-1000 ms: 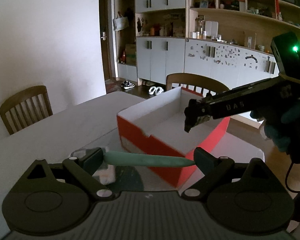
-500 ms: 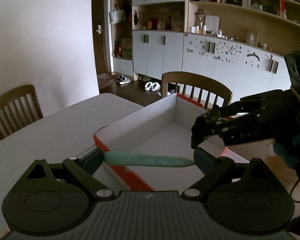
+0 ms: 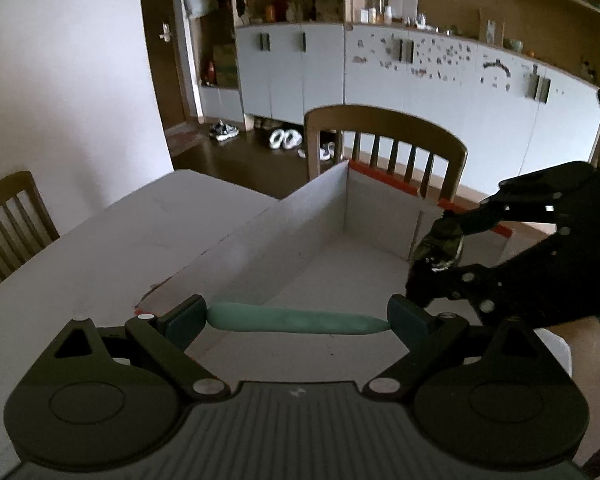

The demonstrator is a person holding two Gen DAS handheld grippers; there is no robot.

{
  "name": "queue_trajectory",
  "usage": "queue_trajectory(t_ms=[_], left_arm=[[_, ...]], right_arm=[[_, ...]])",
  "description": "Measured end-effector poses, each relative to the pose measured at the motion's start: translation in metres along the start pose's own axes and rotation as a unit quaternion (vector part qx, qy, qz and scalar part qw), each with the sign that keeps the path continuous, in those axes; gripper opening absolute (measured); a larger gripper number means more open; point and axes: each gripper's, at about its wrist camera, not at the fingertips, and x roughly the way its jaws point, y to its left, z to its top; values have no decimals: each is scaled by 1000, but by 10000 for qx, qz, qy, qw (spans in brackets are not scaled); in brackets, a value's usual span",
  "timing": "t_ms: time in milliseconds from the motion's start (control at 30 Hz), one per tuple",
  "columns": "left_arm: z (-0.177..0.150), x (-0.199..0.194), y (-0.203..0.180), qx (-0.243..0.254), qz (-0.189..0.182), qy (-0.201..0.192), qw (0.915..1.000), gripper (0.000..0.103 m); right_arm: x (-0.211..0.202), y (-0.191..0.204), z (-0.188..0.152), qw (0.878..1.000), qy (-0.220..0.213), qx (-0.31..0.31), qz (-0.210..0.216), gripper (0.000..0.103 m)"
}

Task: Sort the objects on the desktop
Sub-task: 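Open the right tool to drop the pouch while the left tool releases the stick into the box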

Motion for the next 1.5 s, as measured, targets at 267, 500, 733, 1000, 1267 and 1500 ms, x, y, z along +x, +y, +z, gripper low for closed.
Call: queue_trajectory(t_ms=[267, 500, 733, 1000, 1267, 1500], left_arm=[[11, 49, -2, 260, -205, 622, 9975, 97], [8, 87, -7, 823, -343, 1341, 9869, 97], [14, 108, -9, 991, -558, 1994, 9733, 97], [15, 133, -16, 1113, -319, 2573, 9594, 97], [5, 149, -16, 1170, -311, 2995, 9464, 97], [0, 150, -15, 1249, -252, 3115, 9416, 98]], right_arm=[[28, -11, -8, 9983, 459, -329, 144, 57], [45, -15, -10, 9933, 875, -634, 405, 57], [59, -9, -6, 9840, 1365, -1014, 530, 57], [68, 1, -3, 9751, 1704, -1295, 584, 57], [71, 5, -1, 9716, 1875, -1264, 704, 58], [65, 2, -3, 9706, 1903, -1291, 717, 63]])
